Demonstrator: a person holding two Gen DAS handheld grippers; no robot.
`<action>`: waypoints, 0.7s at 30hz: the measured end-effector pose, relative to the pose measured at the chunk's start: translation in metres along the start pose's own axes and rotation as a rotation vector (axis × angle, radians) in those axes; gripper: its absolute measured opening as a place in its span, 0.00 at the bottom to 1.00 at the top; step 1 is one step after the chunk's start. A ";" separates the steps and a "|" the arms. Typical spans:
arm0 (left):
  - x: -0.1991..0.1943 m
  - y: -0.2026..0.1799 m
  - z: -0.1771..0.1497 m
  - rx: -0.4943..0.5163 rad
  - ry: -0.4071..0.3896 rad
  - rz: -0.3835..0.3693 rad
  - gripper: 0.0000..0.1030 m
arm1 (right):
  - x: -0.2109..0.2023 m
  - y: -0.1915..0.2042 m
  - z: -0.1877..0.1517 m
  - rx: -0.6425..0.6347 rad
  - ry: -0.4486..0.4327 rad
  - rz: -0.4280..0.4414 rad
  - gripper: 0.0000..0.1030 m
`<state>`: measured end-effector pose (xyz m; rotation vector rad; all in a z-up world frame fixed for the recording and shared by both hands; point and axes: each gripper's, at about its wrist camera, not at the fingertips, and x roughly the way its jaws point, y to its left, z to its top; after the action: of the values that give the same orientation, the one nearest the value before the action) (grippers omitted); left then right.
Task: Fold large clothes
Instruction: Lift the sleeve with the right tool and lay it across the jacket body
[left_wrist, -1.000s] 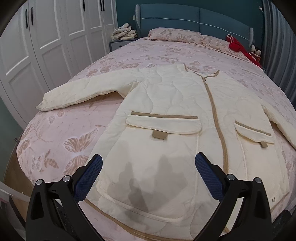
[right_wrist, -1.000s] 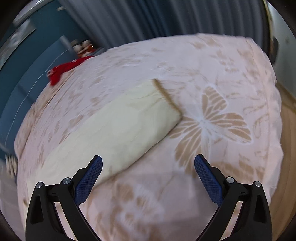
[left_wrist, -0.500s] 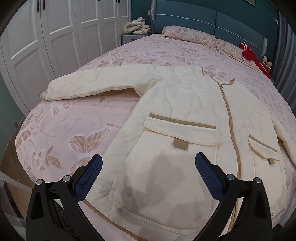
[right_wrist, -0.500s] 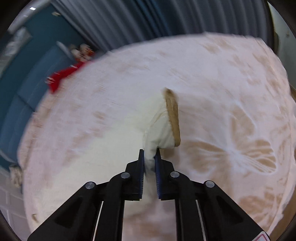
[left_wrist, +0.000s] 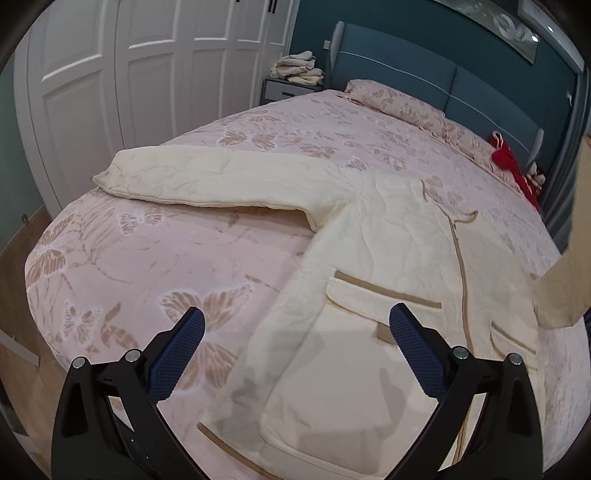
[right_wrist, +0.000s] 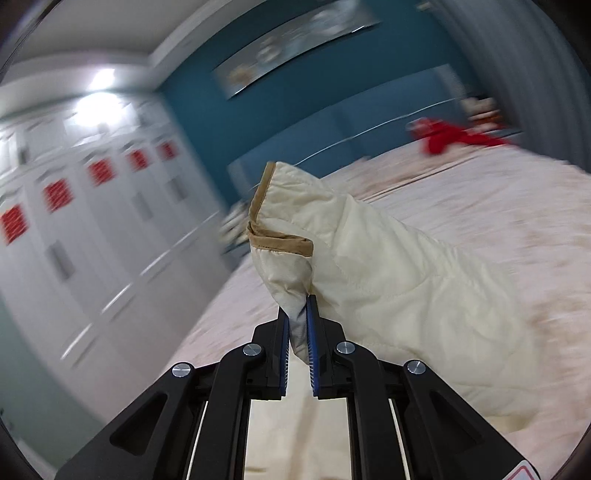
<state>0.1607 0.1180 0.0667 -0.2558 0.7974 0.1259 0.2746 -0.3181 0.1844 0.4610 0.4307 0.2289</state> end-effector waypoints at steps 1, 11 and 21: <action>-0.001 0.005 0.002 -0.010 -0.003 -0.002 0.95 | 0.012 0.013 -0.007 -0.012 0.023 0.022 0.09; 0.006 0.045 0.011 -0.059 0.001 -0.037 0.95 | 0.159 0.119 -0.146 -0.118 0.408 0.094 0.15; 0.065 0.003 0.027 -0.089 0.159 -0.283 0.95 | 0.104 0.095 -0.181 -0.080 0.418 0.111 0.47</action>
<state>0.2242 0.1290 0.0375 -0.4644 0.9061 -0.1274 0.2742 -0.1347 0.0472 0.3575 0.8021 0.4522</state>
